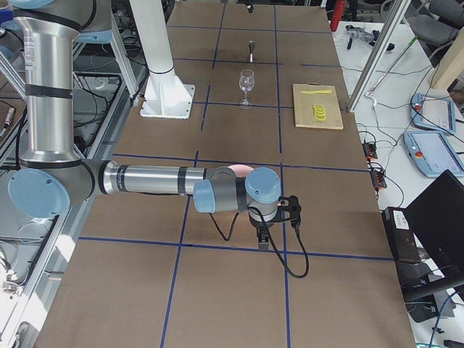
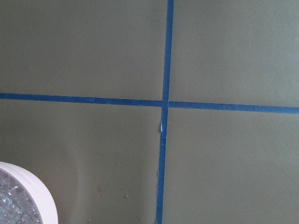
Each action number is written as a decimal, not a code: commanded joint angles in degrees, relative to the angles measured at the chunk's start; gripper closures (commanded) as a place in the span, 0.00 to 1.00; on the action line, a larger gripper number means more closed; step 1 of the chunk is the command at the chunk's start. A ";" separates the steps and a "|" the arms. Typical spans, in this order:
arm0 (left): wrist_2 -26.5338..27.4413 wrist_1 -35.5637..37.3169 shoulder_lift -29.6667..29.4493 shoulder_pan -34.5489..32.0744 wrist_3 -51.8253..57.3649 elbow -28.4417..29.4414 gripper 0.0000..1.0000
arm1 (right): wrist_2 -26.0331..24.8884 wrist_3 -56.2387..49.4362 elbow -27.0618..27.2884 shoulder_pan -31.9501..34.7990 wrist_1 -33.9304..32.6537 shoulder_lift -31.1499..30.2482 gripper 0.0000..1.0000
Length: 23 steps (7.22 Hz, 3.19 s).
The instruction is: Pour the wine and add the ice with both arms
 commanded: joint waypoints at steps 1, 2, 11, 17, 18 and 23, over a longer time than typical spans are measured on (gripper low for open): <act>11.89 -5.55 4.82 7.08 -1.35 -0.71 0.00 | 0.23 0.24 2.27 0.00 -0.11 -0.25 0.00; 15.68 -5.55 5.60 10.33 -2.75 -0.89 0.00 | 0.23 0.24 2.10 0.00 -0.11 -0.25 0.00; 75.43 10.18 7.14 52.10 -38.61 5.22 0.00 | 4.61 4.10 2.36 0.00 -0.29 0.18 0.00; 85.68 9.66 -5.10 52.03 -38.80 22.47 0.01 | 4.89 9.03 3.68 -0.62 -0.11 0.71 0.00; 87.16 9.57 -6.50 51.68 -38.80 24.14 0.02 | 4.89 9.38 3.77 -0.62 -0.20 0.89 0.00; 87.61 9.48 -8.70 46.67 -40.03 27.40 0.06 | 4.71 22.02 10.53 -4.47 -0.29 0.19 0.00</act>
